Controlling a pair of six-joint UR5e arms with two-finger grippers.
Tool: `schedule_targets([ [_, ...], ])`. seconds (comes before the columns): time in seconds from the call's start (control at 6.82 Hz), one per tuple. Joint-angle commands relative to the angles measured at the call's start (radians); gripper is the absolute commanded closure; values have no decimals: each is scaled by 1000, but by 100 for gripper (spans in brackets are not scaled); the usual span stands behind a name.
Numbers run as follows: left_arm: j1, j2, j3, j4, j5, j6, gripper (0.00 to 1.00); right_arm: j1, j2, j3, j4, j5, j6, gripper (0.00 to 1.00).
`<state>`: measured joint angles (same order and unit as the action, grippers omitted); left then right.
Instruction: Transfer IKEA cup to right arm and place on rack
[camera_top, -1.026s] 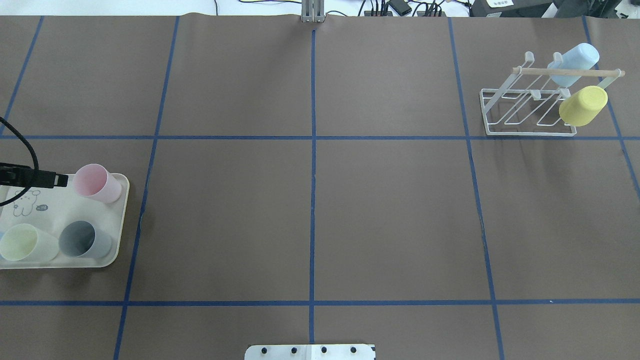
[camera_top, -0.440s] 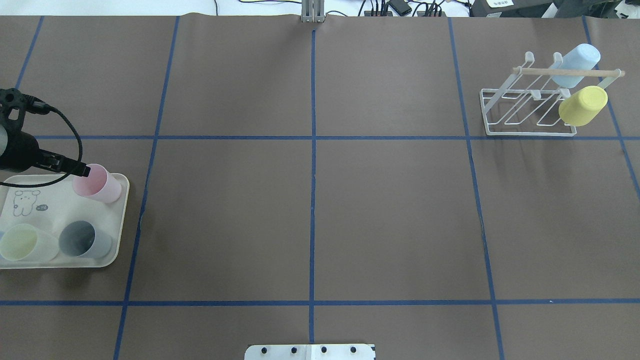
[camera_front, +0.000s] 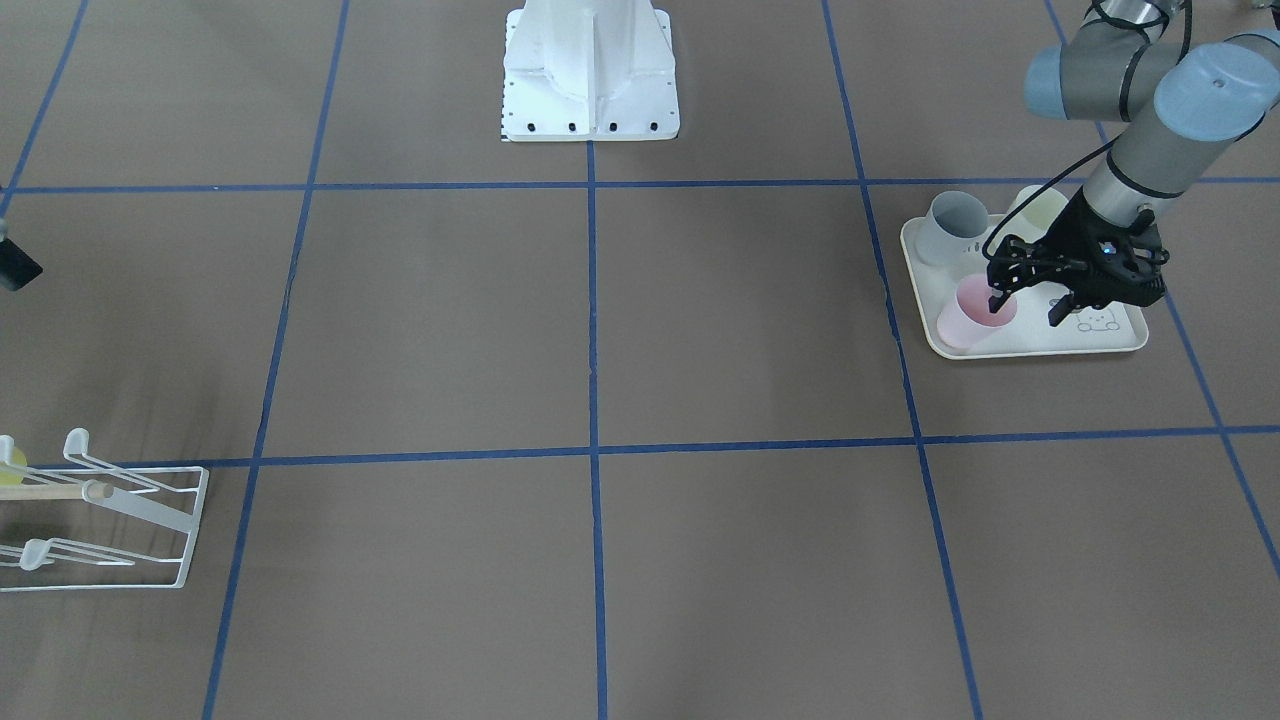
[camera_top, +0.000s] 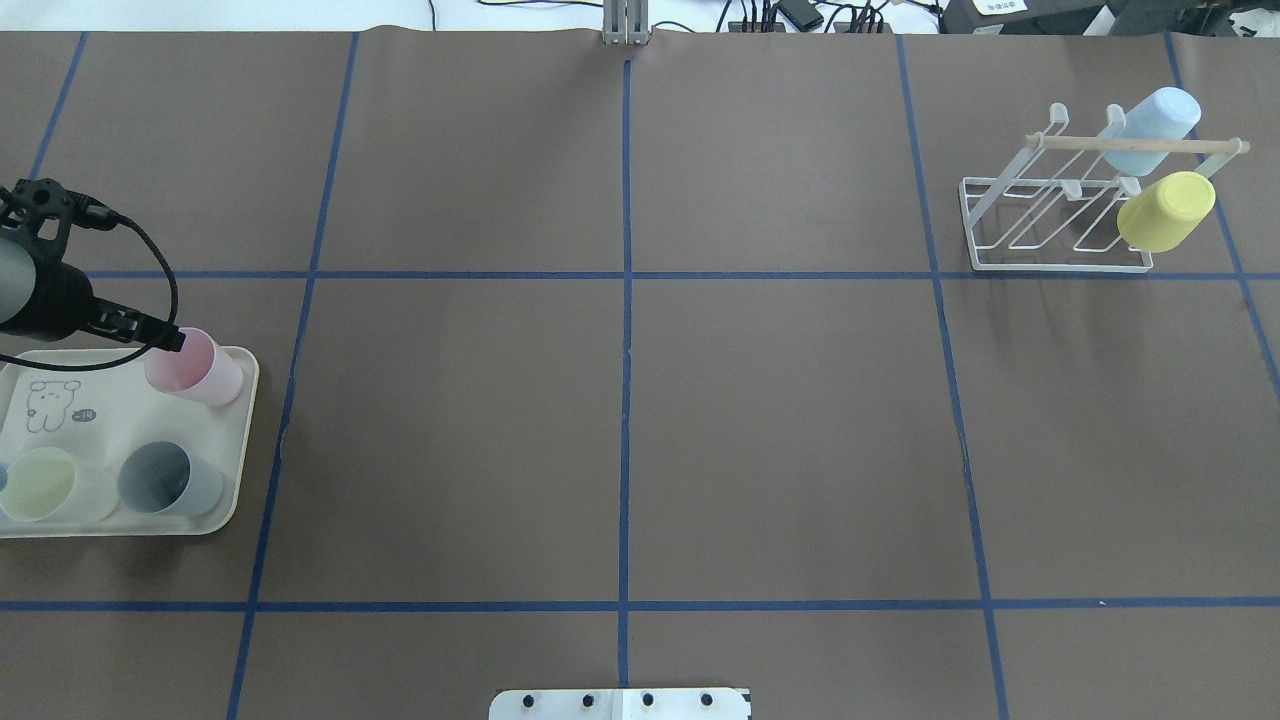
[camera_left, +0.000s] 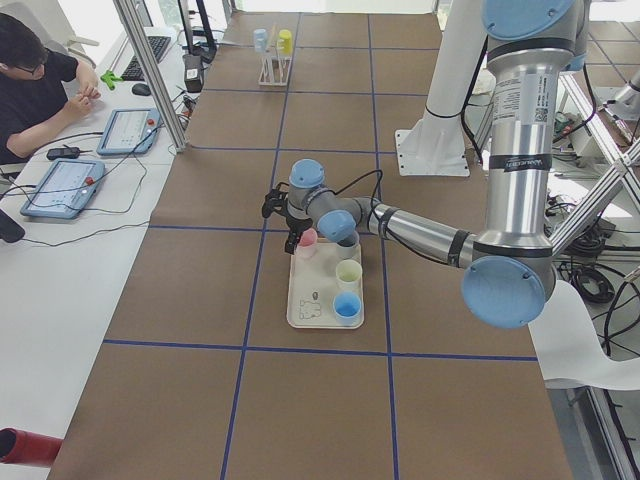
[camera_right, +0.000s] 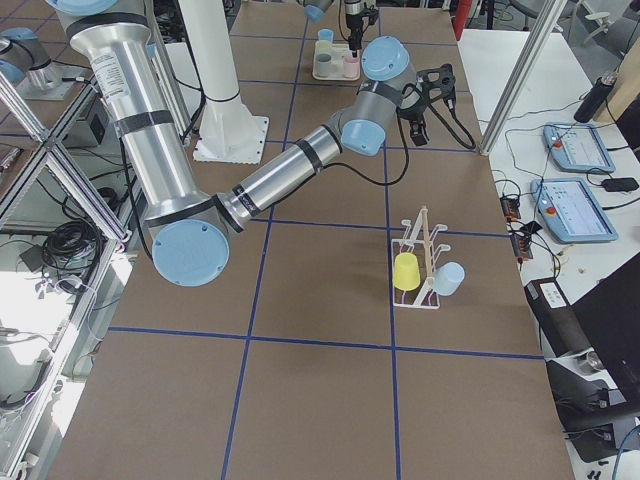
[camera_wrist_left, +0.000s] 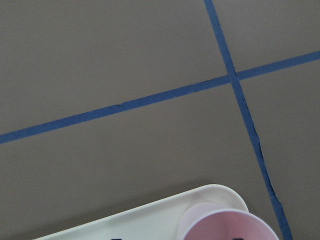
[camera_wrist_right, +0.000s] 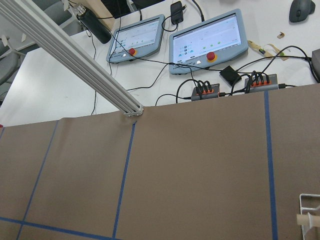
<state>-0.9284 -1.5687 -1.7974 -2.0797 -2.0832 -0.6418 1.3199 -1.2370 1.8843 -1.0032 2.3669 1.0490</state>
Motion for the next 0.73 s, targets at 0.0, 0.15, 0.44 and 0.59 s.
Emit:
schedule_targets([
  [0.0, 5, -5, 15, -2, 0, 1, 23, -1, 1, -1, 0, 2, 0, 0],
  [0.15, 6, -8, 26, -9, 0, 1, 26, -1, 1, -1, 0, 2, 0, 0],
  [0.44, 29, -16, 27, -7, -2, -1, 48, -1, 1, -1, 0, 2, 0, 0],
  [0.59, 31, -16, 26, -7, -2, 1, 78, -1, 1, -1, 0, 2, 0, 0],
])
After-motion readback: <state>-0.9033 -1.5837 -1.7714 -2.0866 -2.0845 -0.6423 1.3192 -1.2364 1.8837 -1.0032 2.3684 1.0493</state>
